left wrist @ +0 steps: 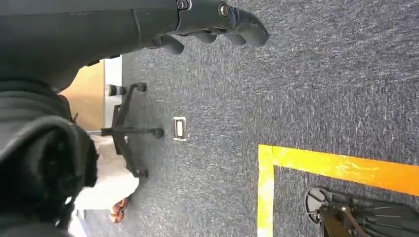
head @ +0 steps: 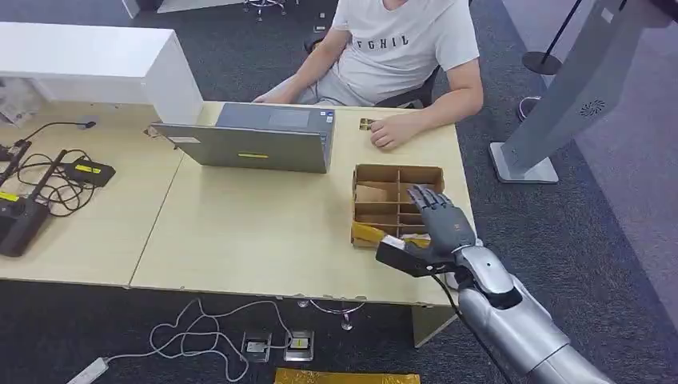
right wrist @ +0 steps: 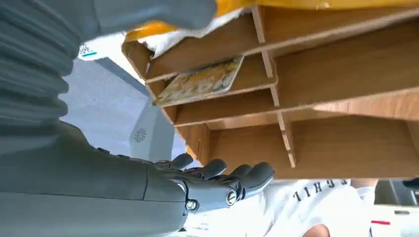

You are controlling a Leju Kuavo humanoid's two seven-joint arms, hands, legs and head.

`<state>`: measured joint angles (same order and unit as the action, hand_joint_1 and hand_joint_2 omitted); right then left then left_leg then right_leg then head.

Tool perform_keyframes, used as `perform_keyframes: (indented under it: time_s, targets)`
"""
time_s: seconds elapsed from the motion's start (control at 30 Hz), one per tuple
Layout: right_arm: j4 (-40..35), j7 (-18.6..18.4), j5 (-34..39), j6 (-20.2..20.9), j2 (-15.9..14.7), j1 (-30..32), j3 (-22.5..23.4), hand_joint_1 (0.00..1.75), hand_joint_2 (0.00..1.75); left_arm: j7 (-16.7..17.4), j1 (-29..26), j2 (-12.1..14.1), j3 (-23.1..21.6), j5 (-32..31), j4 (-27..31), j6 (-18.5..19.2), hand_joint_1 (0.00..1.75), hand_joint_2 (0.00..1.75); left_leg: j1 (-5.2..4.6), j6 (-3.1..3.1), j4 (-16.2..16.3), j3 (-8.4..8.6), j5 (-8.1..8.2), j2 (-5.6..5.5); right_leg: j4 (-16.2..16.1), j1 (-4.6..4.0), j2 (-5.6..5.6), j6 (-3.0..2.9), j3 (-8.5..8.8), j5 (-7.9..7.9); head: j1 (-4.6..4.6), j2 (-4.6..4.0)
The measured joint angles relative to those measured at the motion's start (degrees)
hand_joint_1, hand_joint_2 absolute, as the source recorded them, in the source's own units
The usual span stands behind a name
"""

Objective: Pass the card to the sensor for recognition and then transmit it.

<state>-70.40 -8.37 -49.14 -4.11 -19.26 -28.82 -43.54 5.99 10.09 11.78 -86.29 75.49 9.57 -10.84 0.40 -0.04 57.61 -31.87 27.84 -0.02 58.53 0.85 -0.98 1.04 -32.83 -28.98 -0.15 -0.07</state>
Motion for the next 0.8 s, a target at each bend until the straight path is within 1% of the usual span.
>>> perform_keyframes:
  time_s: [0.1,0.2,0.3,0.4,0.8]
  targets:
    - [-0.4,0.0,-0.9,1.6,-0.1,0.1,0.1,1.75,1.75,0.0,0.0,0.0,0.0,0.2,0.0,0.0,0.0,0.0,0.0,0.0,0.0,0.0,0.0,0.0,0.0,0.0,0.0,0.0,0.0,0.0,0.02,0.0]
    - [-0.5,0.0,-1.1,2.1,-0.1,0.1,0.4,1.75,1.75,0.0,0.0,0.1,0.0,0.2,0.0,0.0,0.0,0.0,0.0,0.0,0.0,-0.01,0.0,0.0,0.0,0.0,0.0,0.0,0.0,0.0,0.02,0.0]
    - [-0.9,-0.1,-1.8,2.2,-0.1,0.2,0.5,1.75,1.75,0.0,0.0,0.2,0.0,0.3,0.0,-0.1,0.0,0.0,0.0,0.0,0.0,0.0,0.0,0.01,0.0,0.0,0.01,0.0,0.0,0.0,0.0,0.0]
    - [-1.4,-0.5,-4.1,2.2,-0.2,0.2,0.5,1.75,1.75,0.0,0.0,0.3,0.0,0.4,0.0,-0.3,0.0,0.0,0.0,0.0,0.0,0.01,0.0,0.01,0.0,0.0,0.0,0.0,0.0,0.0,0.02,0.0]
    - [-4.5,-1.7,-4.9,4.0,-0.7,2.3,1.5,1.75,1.75,0.3,0.0,0.3,0.0,0.9,0.0,-0.4,0.0,0.0,0.0,0.0,0.0,0.0,0.0,0.01,0.0,0.0,0.01,-0.01,0.0,-0.01,0.02,0.02]
